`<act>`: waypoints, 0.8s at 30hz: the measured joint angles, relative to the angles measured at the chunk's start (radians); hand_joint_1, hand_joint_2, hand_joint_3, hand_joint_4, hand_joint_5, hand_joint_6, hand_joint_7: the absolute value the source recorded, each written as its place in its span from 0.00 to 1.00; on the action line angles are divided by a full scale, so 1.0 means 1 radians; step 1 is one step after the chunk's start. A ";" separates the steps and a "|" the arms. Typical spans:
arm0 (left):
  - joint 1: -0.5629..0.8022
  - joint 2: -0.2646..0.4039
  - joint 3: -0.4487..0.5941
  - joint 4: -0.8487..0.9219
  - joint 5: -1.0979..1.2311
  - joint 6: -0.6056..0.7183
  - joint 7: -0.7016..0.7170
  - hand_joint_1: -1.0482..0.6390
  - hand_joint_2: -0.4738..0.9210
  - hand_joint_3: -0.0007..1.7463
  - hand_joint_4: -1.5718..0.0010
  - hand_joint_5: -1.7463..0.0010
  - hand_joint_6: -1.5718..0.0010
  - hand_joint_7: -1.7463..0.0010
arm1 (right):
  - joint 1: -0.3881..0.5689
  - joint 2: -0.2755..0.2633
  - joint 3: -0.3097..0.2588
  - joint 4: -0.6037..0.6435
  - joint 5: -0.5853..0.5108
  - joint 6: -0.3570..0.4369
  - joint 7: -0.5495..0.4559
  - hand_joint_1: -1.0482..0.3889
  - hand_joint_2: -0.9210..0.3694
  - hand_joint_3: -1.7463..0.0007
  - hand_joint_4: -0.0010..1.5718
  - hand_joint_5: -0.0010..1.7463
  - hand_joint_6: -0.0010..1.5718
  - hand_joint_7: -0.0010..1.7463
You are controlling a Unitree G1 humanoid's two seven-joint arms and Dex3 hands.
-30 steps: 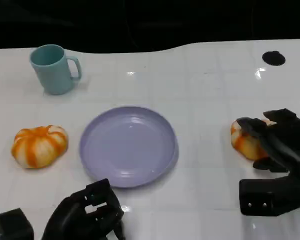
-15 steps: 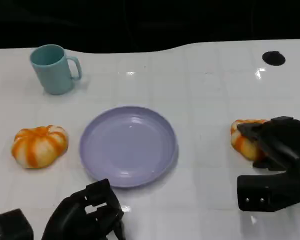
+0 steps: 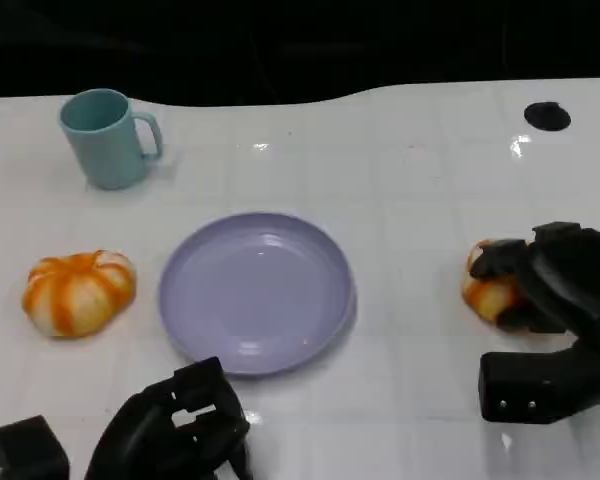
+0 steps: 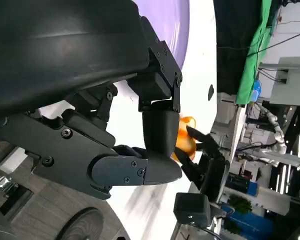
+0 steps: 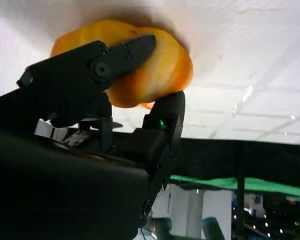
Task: Grasp the bread from the table and place it into the plate.
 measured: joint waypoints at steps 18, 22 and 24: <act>-0.002 -0.002 -0.008 0.001 0.002 0.000 0.009 0.27 0.89 0.28 0.51 0.00 0.54 0.16 | -0.042 0.052 0.011 -0.065 0.034 -0.134 -0.130 0.62 0.46 0.28 0.63 1.00 0.50 0.95; -0.002 -0.002 -0.007 0.011 0.001 -0.005 0.009 0.27 0.89 0.28 0.51 0.00 0.54 0.16 | -0.038 0.078 0.002 -0.137 0.056 -0.144 -0.111 0.61 0.47 0.26 0.63 1.00 0.48 0.99; -0.003 -0.001 -0.007 0.014 0.001 -0.007 0.009 0.26 0.90 0.28 0.51 0.00 0.54 0.16 | -0.035 0.097 -0.001 -0.175 0.068 -0.148 -0.087 0.61 0.48 0.24 0.63 1.00 0.48 1.00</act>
